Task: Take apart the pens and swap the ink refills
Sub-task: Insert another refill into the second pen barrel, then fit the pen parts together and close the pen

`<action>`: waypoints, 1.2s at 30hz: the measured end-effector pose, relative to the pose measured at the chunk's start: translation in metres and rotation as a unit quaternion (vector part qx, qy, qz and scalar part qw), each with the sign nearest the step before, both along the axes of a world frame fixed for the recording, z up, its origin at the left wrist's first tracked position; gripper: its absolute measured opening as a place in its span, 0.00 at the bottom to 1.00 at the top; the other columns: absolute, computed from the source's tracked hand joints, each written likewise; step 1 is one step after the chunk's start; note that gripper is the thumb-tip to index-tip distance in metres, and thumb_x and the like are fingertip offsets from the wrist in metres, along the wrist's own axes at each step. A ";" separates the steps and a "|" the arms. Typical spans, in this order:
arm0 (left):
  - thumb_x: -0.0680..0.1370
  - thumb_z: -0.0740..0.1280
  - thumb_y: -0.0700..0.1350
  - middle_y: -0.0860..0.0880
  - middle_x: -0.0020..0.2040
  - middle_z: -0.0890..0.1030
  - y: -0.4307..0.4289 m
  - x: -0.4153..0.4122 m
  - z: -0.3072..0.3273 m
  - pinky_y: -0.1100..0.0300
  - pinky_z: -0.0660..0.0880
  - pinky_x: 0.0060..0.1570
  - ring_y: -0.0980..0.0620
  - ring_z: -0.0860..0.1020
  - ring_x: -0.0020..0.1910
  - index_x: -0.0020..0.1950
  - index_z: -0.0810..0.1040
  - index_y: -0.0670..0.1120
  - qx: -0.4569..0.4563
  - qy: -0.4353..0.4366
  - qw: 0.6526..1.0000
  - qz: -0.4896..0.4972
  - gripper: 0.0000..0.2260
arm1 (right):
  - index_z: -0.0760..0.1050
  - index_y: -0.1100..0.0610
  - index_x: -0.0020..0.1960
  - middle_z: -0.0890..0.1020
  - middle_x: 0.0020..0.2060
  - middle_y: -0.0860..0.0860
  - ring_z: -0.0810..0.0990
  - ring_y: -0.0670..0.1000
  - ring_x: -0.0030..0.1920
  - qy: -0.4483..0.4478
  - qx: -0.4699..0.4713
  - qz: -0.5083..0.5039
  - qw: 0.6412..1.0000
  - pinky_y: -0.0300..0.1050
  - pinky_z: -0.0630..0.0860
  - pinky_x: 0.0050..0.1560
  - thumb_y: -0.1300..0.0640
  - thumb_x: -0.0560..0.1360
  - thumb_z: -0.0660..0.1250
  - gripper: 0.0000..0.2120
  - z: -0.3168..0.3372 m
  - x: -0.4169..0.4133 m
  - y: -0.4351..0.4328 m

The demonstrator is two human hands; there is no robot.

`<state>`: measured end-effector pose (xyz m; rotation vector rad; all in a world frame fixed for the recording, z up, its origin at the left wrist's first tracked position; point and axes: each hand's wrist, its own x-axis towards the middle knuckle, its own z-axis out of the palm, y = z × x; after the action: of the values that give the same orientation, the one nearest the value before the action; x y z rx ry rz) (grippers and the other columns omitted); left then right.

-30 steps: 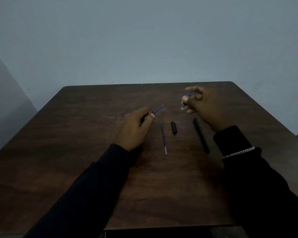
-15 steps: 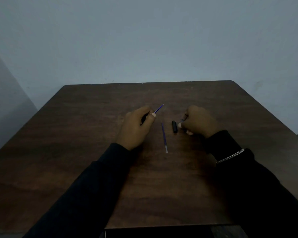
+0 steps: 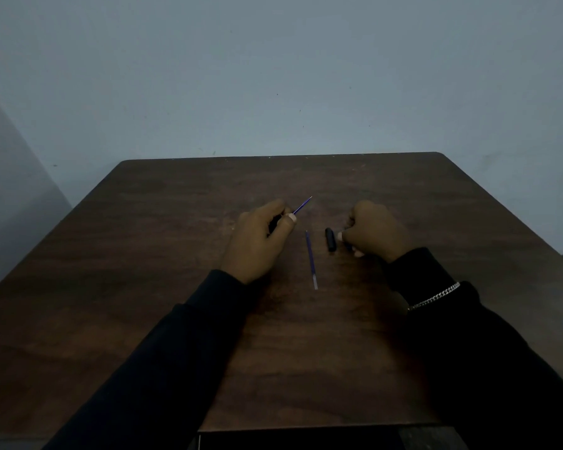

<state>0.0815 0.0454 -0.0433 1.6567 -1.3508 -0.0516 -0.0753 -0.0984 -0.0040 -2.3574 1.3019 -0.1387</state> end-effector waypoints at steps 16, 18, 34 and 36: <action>0.84 0.64 0.48 0.48 0.32 0.77 0.002 0.000 -0.001 0.59 0.68 0.32 0.51 0.75 0.32 0.42 0.77 0.48 -0.008 -0.006 1.000 0.005 0.12 | 0.72 0.59 0.33 0.77 0.28 0.52 0.75 0.49 0.27 -0.115 -0.102 -0.010 0.988 0.34 0.67 0.25 0.56 0.80 0.69 0.19 -0.010 -0.001 -0.008; 0.84 0.63 0.49 0.49 0.33 0.77 0.002 -0.001 0.000 0.60 0.68 0.32 0.51 0.75 0.33 0.43 0.78 0.47 -0.003 -0.003 1.000 0.001 0.12 | 0.80 0.59 0.39 0.81 0.32 0.50 0.77 0.46 0.31 -0.194 -0.134 0.007 0.972 0.34 0.66 0.29 0.51 0.81 0.69 0.15 -0.009 0.001 -0.004; 0.86 0.63 0.46 0.45 0.35 0.78 0.006 -0.007 0.008 0.46 0.72 0.36 0.46 0.76 0.34 0.43 0.77 0.47 -0.016 -0.006 0.999 -0.050 0.12 | 0.84 0.60 0.48 0.87 0.36 0.52 0.84 0.47 0.36 -0.494 0.217 0.179 0.823 0.37 0.79 0.34 0.64 0.78 0.73 0.02 -0.008 0.011 0.021; 0.85 0.62 0.50 0.44 0.35 0.79 0.006 -0.004 0.010 0.45 0.74 0.37 0.46 0.77 0.35 0.44 0.80 0.45 -0.003 -0.004 0.999 -0.047 0.14 | 0.81 0.59 0.47 0.88 0.40 0.54 0.86 0.49 0.40 -0.534 0.250 0.142 0.795 0.38 0.80 0.36 0.63 0.80 0.69 0.04 -0.007 0.013 0.019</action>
<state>0.0772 0.0512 -0.0336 1.5893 -1.4320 -0.0957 -0.0624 -0.0790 -0.0110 -1.5085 0.3364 -0.7869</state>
